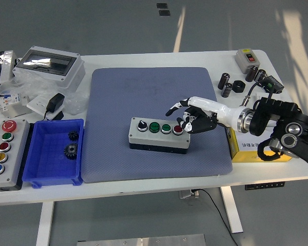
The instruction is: Pick up the button,place it on the desk,press the button,press the button
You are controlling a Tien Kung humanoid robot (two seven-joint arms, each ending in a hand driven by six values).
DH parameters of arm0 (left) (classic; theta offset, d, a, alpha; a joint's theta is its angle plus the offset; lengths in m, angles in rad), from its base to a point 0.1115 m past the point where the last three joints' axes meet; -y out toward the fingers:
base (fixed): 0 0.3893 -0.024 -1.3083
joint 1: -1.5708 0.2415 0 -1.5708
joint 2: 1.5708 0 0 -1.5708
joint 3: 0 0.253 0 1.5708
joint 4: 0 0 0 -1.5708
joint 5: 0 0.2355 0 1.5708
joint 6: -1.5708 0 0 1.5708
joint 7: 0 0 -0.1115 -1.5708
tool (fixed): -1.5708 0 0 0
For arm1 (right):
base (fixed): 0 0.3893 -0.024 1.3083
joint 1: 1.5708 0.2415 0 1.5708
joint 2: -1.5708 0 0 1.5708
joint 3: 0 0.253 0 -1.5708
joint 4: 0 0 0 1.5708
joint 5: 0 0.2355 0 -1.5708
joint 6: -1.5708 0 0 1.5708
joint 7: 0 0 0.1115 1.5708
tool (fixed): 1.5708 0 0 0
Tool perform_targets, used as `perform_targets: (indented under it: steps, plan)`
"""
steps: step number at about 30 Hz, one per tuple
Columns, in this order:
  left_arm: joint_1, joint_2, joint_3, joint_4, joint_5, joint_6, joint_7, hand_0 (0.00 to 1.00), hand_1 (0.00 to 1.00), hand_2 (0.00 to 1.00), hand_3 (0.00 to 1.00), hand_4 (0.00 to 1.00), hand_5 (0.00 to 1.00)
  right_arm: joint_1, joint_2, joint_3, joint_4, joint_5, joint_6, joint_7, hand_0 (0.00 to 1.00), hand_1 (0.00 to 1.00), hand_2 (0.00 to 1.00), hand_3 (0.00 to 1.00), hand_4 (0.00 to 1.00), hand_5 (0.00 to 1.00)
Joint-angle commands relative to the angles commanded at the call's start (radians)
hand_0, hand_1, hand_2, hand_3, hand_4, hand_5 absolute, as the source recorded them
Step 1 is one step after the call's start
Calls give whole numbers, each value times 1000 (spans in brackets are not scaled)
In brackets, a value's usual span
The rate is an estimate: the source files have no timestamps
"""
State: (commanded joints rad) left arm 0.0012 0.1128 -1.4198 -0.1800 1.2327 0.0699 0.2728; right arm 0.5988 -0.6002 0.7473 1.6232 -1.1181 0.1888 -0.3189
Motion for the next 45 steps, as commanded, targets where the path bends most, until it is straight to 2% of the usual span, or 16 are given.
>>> perform_targets:
  steps: [4, 13, 16, 17, 18, 20, 22, 23, 28, 29, 34, 35, 36, 40, 41, 45]
  plan:
    - [1, -3, -1, 0, 1, 0, 0, 623, 564, 536, 593, 546, 148, -83, 59, 81, -40, -116, -93, 41, 2, 88, 207, 741, 255, 2]
    - [3, -12, -9, 0, 12, -2, -3, 623, 565, 536, 593, 546, 149, -296, 239, 308, -160, -421, -437, 283, 2, 82, 203, 713, 294, 2]
    - [1, -12, -11, 0, 16, -2, -5, 623, 565, 536, 593, 546, 149, -356, 276, 367, -189, -366, -532, 369, 2, 82, 203, 713, 294, 2]
    - [-1, -12, -11, 0, 18, -3, -6, 623, 565, 537, 592, 546, 151, -377, 288, 388, -202, -338, -560, 399, 9, 100, 262, 710, 285, 2]
    - [-2, -12, -11, 0, 20, -4, -6, 623, 565, 537, 592, 546, 151, -399, 300, 412, -214, -303, -588, 433, 9, 100, 262, 710, 285, 2]
    - [-3, -12, -11, 0, 21, -4, -7, 623, 565, 537, 592, 546, 151, -426, 313, 441, -230, -245, -620, 484, 9, 100, 262, 710, 285, 2]
    - [-5, -11, -13, 0, 24, -5, -8, 623, 565, 537, 592, 546, 151, -451, 326, 468, -245, -170, -615, 539, 9, 100, 262, 710, 285, 2]
    - [-6, -10, -13, 0, 26, -5, -8, 623, 567, 537, 593, 549, 152, -462, 331, 478, -251, -128, -604, 566, 221, 344, 486, 725, 456, 116]
    - [-10, -3, -14, 0, 27, -5, -8, 623, 567, 537, 593, 549, 152, -493, 343, 524, -276, 51, -543, 675, 221, 344, 486, 725, 456, 116]
    - [-11, -1, -16, 0, 30, -6, -7, 623, 568, 538, 595, 555, 157, -494, 343, 530, -278, 86, -534, 693, 665, 718, 735, 774, 599, 183]
    - [-16, 6, -19, 0, 36, -6, -8, 623, 568, 538, 595, 555, 157, -492, 346, 537, -278, 208, -519, 723, 665, 718, 735, 774, 599, 183]
    - [-18, 7, -20, 0, 36, -6, -8, 624, 568, 539, 596, 555, 156, -493, 346, 536, -277, 229, -518, 725, 726, 745, 754, 743, 637, 238]
    - [-19, 8, -20, 0, 37, -6, -9, 624, 568, 539, 596, 555, 156, -494, 347, 535, -276, 244, -517, 727, 726, 745, 754, 743, 637, 238]
    - [-17, 7, -19, 0, 32, -4, -9, 624, 568, 539, 596, 555, 156, -499, 350, 538, -273, 264, -516, 728, 726, 745, 754, 743, 637, 238]
    - [-16, 7, -19, 0, 31, -4, -9, 622, 570, 539, 597, 557, 157, -501, 351, 539, -273, 266, -516, 728, 751, 755, 758, 730, 700, 338]
    - [-9, 3, -19, 0, 27, -1, -5, 622, 570, 539, 597, 557, 157, -505, 352, 539, -270, 266, -516, 728, 751, 755, 758, 730, 700, 338]
